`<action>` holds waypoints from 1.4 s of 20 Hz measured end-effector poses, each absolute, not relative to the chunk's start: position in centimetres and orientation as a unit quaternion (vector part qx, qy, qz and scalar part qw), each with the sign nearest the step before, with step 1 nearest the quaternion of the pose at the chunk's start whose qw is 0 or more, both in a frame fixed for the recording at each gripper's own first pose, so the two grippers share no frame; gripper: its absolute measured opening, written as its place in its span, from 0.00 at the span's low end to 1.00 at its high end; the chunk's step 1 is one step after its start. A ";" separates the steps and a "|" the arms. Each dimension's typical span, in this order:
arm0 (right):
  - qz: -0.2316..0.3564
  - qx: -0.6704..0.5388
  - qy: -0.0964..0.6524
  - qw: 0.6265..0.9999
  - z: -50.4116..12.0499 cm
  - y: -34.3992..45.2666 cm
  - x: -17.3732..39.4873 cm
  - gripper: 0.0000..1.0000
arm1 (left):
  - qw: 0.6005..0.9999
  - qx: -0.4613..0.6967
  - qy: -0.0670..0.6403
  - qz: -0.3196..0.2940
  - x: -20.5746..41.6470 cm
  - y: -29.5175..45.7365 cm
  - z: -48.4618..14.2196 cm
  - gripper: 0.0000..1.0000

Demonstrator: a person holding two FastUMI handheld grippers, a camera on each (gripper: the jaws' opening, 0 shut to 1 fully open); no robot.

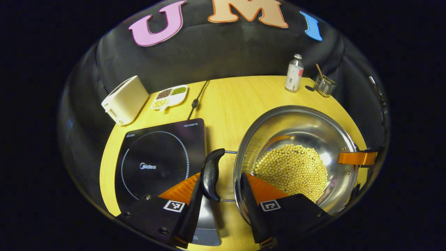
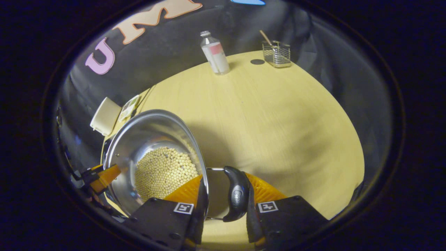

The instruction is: First push the handle of the pot to place it horizontally, then grasp the pot with both hands and set it on the induction cooktop.

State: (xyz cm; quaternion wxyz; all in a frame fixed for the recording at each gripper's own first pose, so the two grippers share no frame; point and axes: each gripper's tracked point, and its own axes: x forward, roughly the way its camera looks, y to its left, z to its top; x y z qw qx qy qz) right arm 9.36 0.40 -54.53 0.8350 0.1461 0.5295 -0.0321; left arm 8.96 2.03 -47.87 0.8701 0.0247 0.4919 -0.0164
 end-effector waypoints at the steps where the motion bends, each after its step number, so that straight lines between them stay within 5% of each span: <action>1: -0.026 0.142 0.523 0.840 -53.9 1.1 9.8 0.52 | 0.872 0.021 0.490 -0.010 8.9 2.8 -47.2 0.64; 2: -0.018 0.139 0.519 0.843 -53.3 2.0 10.2 0.46 | 0.873 0.019 0.487 -0.003 9.0 4.0 -46.8 0.64; 5: 0.002 0.136 0.507 0.851 -51.7 5.2 11.5 0.52 | 0.881 0.016 0.472 0.013 9.3 7.1 -44.7 0.65; 10: 0.013 0.128 0.500 0.856 -50.2 11.0 12.4 0.46 | 0.891 0.013 0.453 0.014 9.4 12.5 -43.3 0.63; 19: -0.024 0.084 0.505 0.858 -50.0 22.8 12.9 0.52 | 0.886 -0.031 0.463 -0.020 10.2 23.8 -46.6 0.63; 25: -0.034 0.064 0.518 0.852 -51.0 28.0 13.8 0.46 | 0.888 -0.029 0.457 -0.030 11.4 28.6 -48.4 0.63; 28: -0.040 0.073 0.528 0.845 -51.7 29.9 14.1 0.52 | 0.897 -0.016 0.441 -0.027 12.4 30.4 -48.5 0.64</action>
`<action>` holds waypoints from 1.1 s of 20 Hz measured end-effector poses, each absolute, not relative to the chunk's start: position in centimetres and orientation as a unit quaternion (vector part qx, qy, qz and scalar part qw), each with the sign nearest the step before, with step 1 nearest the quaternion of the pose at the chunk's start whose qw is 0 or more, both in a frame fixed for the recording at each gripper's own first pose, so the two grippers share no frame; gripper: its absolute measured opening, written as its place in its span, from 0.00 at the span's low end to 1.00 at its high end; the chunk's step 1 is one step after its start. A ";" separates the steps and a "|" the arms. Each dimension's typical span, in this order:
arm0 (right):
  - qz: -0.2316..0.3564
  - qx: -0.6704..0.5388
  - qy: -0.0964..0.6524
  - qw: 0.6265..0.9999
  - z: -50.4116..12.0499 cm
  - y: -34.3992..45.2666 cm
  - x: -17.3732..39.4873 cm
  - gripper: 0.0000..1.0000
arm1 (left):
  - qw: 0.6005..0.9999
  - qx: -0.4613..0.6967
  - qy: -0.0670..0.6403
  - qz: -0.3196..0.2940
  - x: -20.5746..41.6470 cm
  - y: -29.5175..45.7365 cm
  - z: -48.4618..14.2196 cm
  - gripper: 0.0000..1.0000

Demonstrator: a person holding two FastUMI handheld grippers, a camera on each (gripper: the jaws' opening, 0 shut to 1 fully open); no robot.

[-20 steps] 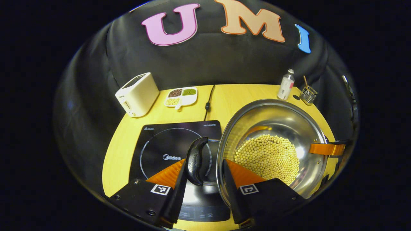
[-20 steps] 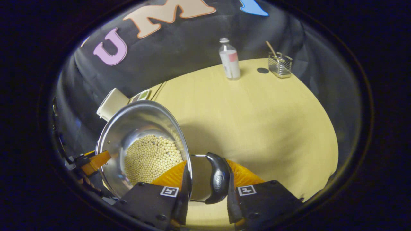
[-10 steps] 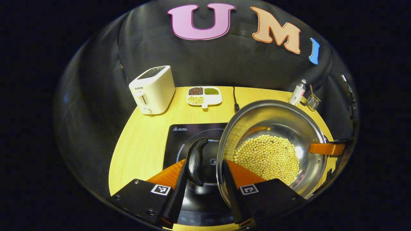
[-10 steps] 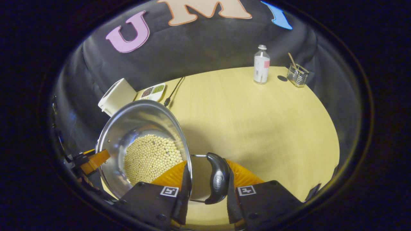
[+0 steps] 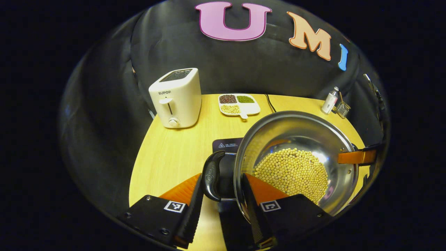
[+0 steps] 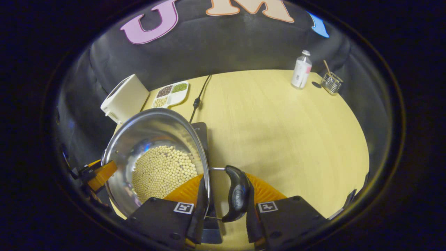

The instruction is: First push the handle of the pot to place it horizontally, then grasp the pot with both hands and set it on the induction cooktop.

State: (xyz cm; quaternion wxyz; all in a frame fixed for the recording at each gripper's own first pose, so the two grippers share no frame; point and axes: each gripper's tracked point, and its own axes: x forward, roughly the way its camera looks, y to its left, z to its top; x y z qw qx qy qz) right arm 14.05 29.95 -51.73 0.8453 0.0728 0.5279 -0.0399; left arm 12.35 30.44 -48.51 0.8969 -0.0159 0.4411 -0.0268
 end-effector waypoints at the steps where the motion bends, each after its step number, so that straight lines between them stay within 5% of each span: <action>1: -0.038 0.071 0.528 0.846 -51.9 30.4 14.2 0.46 | 0.900 -0.015 0.435 -0.023 12.7 31.0 -48.6 0.63; 3: -0.037 0.072 0.525 0.847 -52.4 31.3 14.4 0.52 | 0.906 -0.016 0.423 -0.020 13.0 31.8 -48.7 0.63; 9: -0.037 0.069 0.527 0.846 -52.7 31.4 14.4 0.50 | 0.898 -0.017 0.438 -0.024 12.4 31.8 -49.4 0.63; 14: -0.026 0.053 0.510 0.858 -51.8 30.8 14.6 0.66 | 0.889 -0.002 0.458 -0.022 11.1 31.4 -49.3 0.70; 16: -0.024 0.053 0.499 0.864 -51.0 30.2 15.0 0.65 | 0.892 0.008 0.452 -0.001 11.3 32.0 -48.8 0.70; 18: -0.022 0.053 0.485 0.872 -50.3 29.5 15.6 0.75 | 0.895 0.029 0.444 0.020 11.5 32.6 -47.8 0.80; 20: -0.019 0.059 0.474 0.878 -49.4 28.9 15.9 0.99 | 0.904 0.049 0.425 0.027 12.1 32.3 -46.2 0.90; 22: -0.011 0.069 0.460 0.885 -48.2 28.3 16.2 0.94 | 0.913 0.075 0.400 0.029 12.8 31.8 -44.2 0.90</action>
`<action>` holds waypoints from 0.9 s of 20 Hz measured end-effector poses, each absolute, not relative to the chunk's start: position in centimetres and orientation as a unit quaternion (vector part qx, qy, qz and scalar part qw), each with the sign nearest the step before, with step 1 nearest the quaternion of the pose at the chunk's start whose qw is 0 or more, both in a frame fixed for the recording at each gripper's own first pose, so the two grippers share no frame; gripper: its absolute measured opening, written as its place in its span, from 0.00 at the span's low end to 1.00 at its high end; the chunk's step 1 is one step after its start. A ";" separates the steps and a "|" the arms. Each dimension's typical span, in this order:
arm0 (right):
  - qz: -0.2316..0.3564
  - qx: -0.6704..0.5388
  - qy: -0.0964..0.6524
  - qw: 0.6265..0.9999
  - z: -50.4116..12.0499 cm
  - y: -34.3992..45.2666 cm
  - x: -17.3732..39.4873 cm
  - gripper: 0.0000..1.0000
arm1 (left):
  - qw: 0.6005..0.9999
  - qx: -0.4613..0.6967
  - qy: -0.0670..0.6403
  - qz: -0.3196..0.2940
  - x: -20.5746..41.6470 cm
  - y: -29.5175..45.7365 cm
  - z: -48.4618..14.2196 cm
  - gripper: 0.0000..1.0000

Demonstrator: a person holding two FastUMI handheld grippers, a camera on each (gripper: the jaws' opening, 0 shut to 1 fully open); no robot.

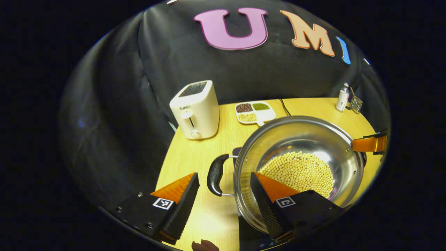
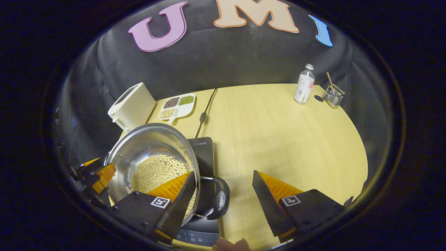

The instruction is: First push the handle of the pot to place it horizontally, then grasp the pot with both hands and set it on the induction cooktop.

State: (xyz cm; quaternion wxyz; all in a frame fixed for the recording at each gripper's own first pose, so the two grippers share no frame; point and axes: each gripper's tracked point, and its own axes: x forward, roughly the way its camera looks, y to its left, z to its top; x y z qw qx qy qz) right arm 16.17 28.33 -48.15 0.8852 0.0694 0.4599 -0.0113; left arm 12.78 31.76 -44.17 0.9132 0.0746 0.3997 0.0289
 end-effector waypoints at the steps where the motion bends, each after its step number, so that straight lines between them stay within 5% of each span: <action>1: -0.008 0.076 0.450 0.890 -47.4 27.9 16.4 0.94 | 0.918 0.090 0.386 0.031 13.3 31.5 -43.1 0.91; 3: 0.005 0.078 0.434 0.897 -46.0 27.0 16.6 0.94 | 0.924 0.125 0.359 0.039 14.1 30.8 -40.5 0.98; 12: 0.047 0.053 0.326 0.943 -35.8 19.9 15.2 1.00 | 0.953 0.129 0.268 0.054 11.9 23.2 -29.7 0.97; 18: 0.073 0.039 0.236 0.968 -26.9 15.6 13.6 0.93 | 0.972 0.076 0.213 0.070 8.7 16.4 -22.3 0.97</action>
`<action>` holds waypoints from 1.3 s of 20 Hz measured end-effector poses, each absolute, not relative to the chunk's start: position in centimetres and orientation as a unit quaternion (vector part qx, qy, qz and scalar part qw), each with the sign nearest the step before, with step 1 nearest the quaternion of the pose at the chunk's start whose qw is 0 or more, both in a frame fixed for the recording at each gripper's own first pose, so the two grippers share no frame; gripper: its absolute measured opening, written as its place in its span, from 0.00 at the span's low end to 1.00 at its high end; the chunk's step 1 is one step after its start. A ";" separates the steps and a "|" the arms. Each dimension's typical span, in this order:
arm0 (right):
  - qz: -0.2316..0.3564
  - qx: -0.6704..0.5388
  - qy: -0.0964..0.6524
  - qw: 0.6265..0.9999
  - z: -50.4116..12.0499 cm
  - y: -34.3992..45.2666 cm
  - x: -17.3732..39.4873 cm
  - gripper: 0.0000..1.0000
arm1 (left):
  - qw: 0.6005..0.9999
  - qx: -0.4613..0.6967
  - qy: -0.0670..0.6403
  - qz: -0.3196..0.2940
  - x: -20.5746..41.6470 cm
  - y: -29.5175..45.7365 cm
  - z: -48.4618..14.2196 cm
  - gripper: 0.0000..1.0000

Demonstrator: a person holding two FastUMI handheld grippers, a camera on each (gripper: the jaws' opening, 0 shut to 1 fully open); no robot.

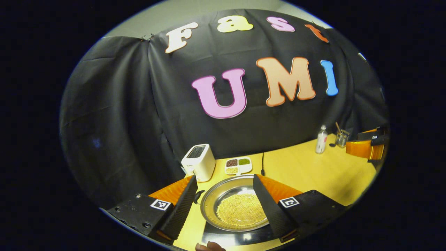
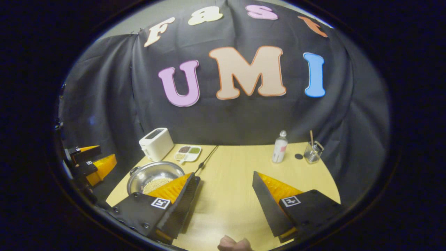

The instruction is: First push the handle of the pot to place it horizontally, then grasp the pot with both hands and set it on the induction cooktop.

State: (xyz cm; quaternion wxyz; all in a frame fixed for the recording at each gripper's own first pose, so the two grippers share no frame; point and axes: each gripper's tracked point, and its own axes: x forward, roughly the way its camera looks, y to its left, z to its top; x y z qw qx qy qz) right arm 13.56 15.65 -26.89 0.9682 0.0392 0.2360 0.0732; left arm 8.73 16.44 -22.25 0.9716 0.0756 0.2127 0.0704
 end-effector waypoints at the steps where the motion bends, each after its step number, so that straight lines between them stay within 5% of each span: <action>1: 0.077 0.043 0.222 0.971 -25.6 15.3 13.3 0.94 | 0.974 0.071 0.203 0.068 8.2 15.4 -21.0 0.97; 12: 0.042 0.047 0.108 0.992 -13.4 10.2 7.3 1.00 | 0.994 0.052 0.095 0.030 5.1 7.7 -8.7 0.97; 13: 0.034 0.046 0.097 0.994 -12.3 9.7 6.3 0.92 | 0.995 0.049 0.084 0.017 4.8 6.9 -7.5 0.96; 16: 0.006 0.046 0.070 0.996 -9.1 8.8 3.7 0.98 | 0.998 0.039 0.039 -0.006 3.4 6.0 -3.6 0.97; 17: 0.001 0.047 0.064 0.997 -8.0 8.9 2.7 0.93 | 0.999 0.037 0.029 -0.009 2.9 5.8 -2.4 1.00; 21: -0.022 0.017 0.045 0.999 -5.8 8.6 -1.6 0.98 | 0.998 0.040 0.033 -0.023 -0.4 5.6 -2.4 1.00; 26: -0.024 0.021 0.052 0.998 -6.5 9.2 -7.3 0.93 | 0.999 0.008 0.046 -0.025 -5.1 4.9 -3.3 1.00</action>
